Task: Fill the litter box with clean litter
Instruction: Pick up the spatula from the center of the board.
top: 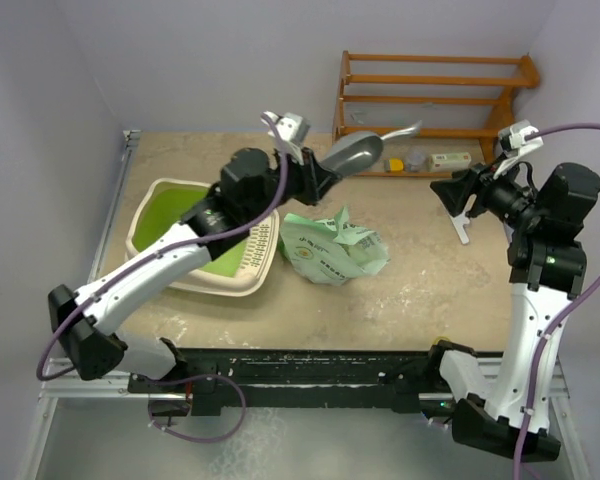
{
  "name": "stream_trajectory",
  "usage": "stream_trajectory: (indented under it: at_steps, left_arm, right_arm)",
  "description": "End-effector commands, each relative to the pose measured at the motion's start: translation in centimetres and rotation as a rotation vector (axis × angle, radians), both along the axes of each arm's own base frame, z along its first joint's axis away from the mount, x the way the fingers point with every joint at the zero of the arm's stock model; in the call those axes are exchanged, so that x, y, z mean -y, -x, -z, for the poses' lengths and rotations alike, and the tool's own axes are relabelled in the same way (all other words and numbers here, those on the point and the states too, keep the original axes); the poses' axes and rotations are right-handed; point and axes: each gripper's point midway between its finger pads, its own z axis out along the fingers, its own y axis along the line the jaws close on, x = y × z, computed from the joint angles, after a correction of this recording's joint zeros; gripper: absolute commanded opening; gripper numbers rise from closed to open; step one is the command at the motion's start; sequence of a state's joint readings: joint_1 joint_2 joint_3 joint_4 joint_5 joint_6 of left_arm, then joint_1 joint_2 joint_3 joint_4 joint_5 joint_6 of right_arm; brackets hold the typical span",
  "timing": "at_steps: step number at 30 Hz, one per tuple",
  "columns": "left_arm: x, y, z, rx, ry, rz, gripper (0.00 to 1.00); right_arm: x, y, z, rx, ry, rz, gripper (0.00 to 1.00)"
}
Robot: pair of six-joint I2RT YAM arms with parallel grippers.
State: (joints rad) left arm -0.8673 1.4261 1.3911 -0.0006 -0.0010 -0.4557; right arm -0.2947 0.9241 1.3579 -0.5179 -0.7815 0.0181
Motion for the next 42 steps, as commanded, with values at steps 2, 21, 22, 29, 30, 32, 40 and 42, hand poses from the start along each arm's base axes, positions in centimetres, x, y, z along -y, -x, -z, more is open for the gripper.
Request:
stream_trajectory:
  at_steps: [2,21,22,29,30,32,40,42]
  left_arm:
    - [-5.8,2.5,-5.6,0.066,-0.034,0.102,0.03]
    - [-7.9,10.4,-3.7,-0.042,0.023,0.374,0.03]
    - [-7.8,10.4,-3.6,-0.046,0.027,0.375,0.03]
    - [-6.5,9.8,-3.3,-0.061,0.082,0.411,0.03]
    - [-6.3,9.7,-3.2,-0.061,0.087,0.415,0.03]
    - [-6.1,9.6,-2.9,-0.066,0.09,0.422,0.03]
    - [-5.4,9.6,-3.1,-0.055,0.123,0.454,0.03]
    - [-5.3,9.6,-3.5,-0.047,0.133,0.462,0.03]
  right_arm:
    - [-4.5,2.7,-2.4,0.056,-0.036,-0.346,0.59]
    - [-7.1,5.4,-1.6,0.035,-0.186,-0.867,0.66]
    - [-7.1,5.5,-1.7,0.039,-0.183,-0.866,0.66]
    - [-7.2,5.8,-3.2,0.081,-0.145,-0.872,0.66]
    - [-7.2,5.9,-3.4,0.088,-0.139,-0.872,0.66]
    - [-7.4,6.4,-3.7,0.101,-0.128,-0.875,0.66]
    - [-8.9,8.2,-4.1,0.121,-0.112,-0.942,0.66]
    - [-9.3,8.4,-4.0,0.115,-0.117,-0.962,0.66]
